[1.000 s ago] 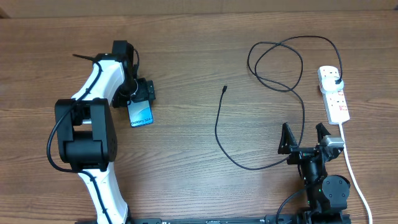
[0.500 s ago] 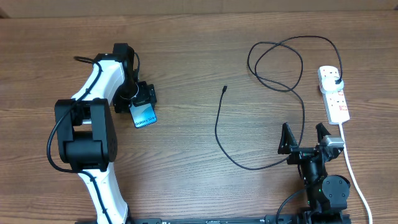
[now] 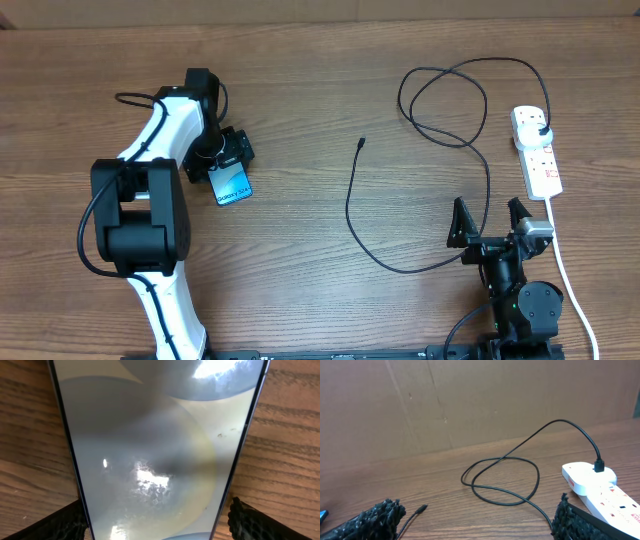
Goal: Plug charger to phone and switch on socket
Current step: 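Lower the left gripper and grasp the phone's bottom edge, then lift the phone with the left gripper and tilt it upright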
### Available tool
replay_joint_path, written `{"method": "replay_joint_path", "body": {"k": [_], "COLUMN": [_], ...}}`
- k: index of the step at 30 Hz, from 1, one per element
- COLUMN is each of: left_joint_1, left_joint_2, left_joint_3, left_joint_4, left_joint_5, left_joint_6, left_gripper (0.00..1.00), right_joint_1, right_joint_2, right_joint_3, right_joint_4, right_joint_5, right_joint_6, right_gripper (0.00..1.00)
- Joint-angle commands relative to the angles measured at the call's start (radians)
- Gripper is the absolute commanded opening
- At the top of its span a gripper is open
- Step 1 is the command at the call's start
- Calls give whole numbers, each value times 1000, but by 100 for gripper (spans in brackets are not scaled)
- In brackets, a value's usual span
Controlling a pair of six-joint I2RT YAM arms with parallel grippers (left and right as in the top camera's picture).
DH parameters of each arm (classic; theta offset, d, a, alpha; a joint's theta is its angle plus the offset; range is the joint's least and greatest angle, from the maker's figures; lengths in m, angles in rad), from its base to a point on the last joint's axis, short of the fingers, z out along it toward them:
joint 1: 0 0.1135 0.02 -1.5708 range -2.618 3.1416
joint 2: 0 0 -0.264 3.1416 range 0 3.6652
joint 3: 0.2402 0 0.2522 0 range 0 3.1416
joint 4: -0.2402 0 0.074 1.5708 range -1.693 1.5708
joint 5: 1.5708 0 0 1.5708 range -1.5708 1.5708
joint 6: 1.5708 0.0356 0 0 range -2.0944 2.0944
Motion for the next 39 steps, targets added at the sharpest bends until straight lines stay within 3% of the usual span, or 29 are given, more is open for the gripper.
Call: {"method": "replay_joint_path", "body": {"k": [1, 10, 25, 39], "left_joint_1": [-7, -7, -7, -7], "left_joint_2": [87, 126, 126, 126], "left_joint_3": [-45, -45, -30, 240], "left_joint_4": [-1, -15, -40, -240], "left_joint_5": [4, -13, -23, -47], "left_joint_6": [-25, -2, 13, 36], "left_gripper": [91, 81, 73, 70], "right_joint_1": [4, 4, 4, 4], "right_joint_2": [-8, -8, -8, -8], "right_joint_3": [-11, -11, -11, -11], "right_joint_4": [5, 6, 6, 6], "right_joint_5": [-2, -2, -2, -2], "right_joint_6": [-4, -4, -4, -4], "right_gripper": [100, 100, 100, 100]}}
